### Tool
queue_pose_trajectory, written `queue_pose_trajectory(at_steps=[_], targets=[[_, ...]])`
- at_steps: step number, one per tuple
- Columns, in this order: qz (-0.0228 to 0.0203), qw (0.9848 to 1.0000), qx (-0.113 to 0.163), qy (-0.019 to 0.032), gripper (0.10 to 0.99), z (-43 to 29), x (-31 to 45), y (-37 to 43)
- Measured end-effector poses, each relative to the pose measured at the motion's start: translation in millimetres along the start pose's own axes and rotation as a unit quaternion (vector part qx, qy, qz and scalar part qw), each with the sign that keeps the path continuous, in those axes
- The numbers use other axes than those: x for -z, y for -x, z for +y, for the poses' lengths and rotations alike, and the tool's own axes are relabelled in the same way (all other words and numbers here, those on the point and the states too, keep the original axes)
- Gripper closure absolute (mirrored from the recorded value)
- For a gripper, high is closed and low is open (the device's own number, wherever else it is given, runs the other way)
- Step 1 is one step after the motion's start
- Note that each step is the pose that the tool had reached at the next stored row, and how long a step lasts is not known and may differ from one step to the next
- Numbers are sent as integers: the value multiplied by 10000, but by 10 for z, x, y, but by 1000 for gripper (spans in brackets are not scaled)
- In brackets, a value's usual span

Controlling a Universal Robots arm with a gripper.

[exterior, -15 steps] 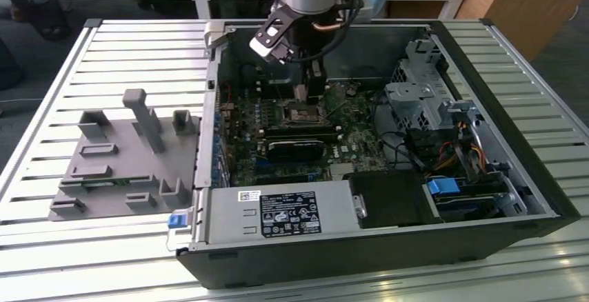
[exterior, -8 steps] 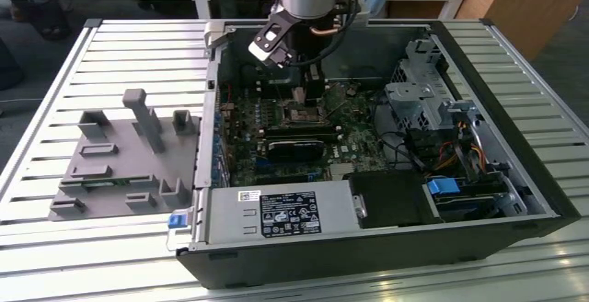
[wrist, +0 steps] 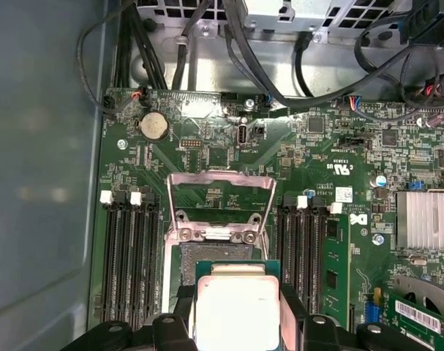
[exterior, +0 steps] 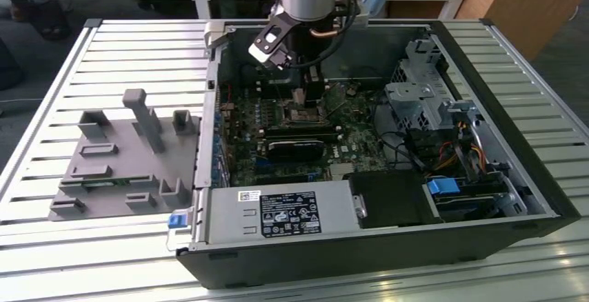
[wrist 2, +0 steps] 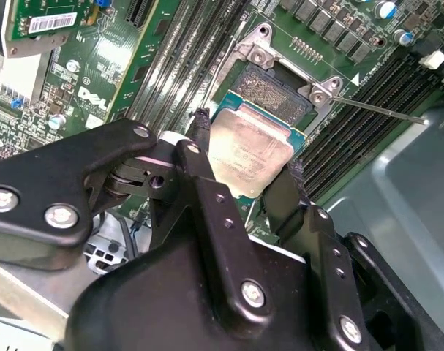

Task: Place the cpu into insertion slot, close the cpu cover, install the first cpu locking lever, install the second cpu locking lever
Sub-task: 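Place the cpu into insertion slot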

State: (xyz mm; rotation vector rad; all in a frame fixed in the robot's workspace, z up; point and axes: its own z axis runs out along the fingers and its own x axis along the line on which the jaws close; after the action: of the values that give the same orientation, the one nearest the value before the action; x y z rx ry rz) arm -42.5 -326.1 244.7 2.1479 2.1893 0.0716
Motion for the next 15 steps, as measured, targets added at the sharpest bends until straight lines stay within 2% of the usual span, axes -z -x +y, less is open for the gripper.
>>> queue_pose_trajectory(at_steps=[4, 15], targets=[[0, 10000, 0, 0, 545, -2, -26, -1], [-4, 10000, -44, -14, 545, -17, -209, -43]])
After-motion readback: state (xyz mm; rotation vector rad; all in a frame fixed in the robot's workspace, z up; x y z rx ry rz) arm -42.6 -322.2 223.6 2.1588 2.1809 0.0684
